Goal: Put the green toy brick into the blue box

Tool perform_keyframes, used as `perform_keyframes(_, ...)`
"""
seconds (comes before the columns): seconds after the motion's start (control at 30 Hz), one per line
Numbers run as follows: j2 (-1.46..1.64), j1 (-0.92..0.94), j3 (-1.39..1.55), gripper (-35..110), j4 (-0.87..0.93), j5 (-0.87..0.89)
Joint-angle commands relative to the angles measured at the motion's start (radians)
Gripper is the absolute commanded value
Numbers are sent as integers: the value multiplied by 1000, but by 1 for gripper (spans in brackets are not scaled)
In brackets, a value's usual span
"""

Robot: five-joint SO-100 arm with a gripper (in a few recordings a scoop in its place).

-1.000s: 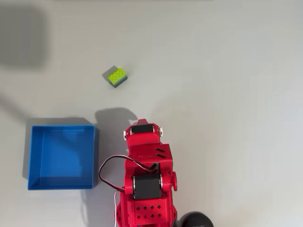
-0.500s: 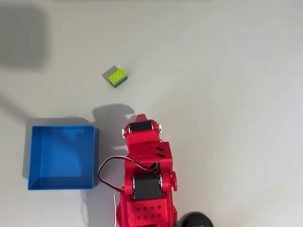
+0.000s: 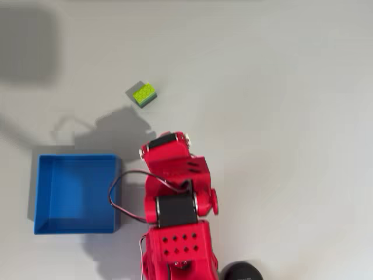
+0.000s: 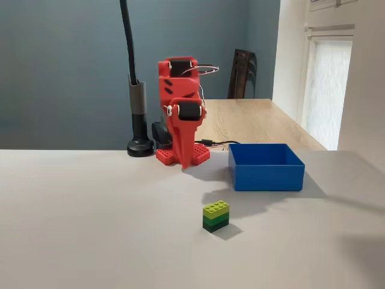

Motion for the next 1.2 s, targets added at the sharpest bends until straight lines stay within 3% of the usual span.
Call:
perform_keyframes(0.0,-149,-37,-241,0,58,-67)
perform_keyframes(0.23,-430,-97,-641,0,331,-72)
perform_keyframes(0.33,-548,-101,-792,14,426,-49)
perform_keyframes(0.47,-690,-103,-953,21,523,-40)
perform_keyframes(1.17,-1200,-104,-1238,27,535,-83)
